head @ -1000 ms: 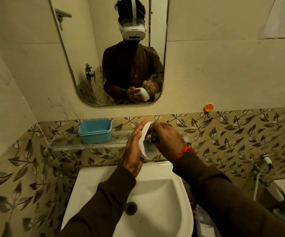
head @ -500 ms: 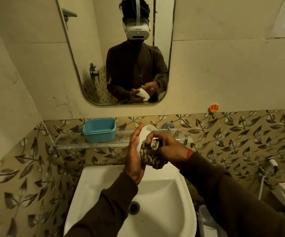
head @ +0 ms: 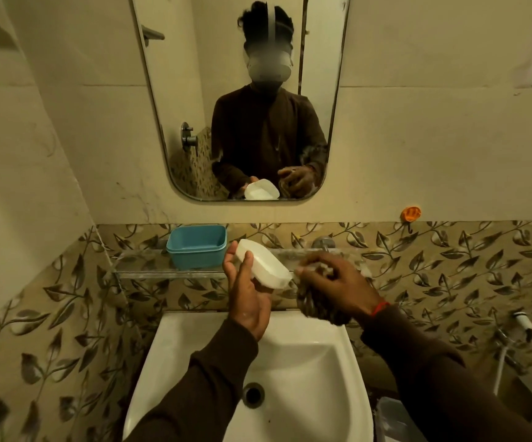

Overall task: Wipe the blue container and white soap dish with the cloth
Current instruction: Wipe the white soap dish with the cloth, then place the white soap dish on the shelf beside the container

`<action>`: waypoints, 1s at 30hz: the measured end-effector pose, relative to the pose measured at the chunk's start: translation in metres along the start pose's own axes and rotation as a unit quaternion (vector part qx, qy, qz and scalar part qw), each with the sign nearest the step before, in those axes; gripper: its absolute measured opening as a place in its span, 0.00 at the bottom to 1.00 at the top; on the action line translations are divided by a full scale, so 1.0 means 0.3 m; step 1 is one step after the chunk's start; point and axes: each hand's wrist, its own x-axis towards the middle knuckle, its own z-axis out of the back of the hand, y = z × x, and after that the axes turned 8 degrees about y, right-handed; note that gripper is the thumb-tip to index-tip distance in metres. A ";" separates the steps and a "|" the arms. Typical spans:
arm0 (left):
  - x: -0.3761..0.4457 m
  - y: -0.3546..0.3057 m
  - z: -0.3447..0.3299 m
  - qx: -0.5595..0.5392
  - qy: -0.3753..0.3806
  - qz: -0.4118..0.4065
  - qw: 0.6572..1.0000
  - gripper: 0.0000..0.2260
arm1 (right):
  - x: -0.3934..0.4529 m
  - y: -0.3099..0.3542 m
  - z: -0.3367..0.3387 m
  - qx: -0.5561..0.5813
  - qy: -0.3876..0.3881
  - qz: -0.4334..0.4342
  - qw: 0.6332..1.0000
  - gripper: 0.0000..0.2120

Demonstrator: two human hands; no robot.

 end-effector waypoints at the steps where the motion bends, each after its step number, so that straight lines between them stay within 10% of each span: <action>1: 0.004 0.000 -0.001 -0.012 -0.015 -0.005 1.000 0.17 | -0.009 -0.006 -0.014 -0.058 0.023 0.000 0.998 0.13; 13: 0.046 0.034 -0.009 0.115 -0.030 -0.059 0.991 0.25 | 0.112 -0.070 -0.015 -0.246 0.008 -0.008 0.969 0.09; 19: 0.127 -0.027 0.004 0.451 -0.038 0.041 0.891 0.25 | 0.245 -0.097 0.060 -0.386 -0.028 -0.067 0.920 0.13; 30: 0.182 -0.070 -0.037 0.585 0.007 0.126 0.801 0.25 | 0.393 -0.178 0.026 -0.513 0.015 -0.098 0.853 0.18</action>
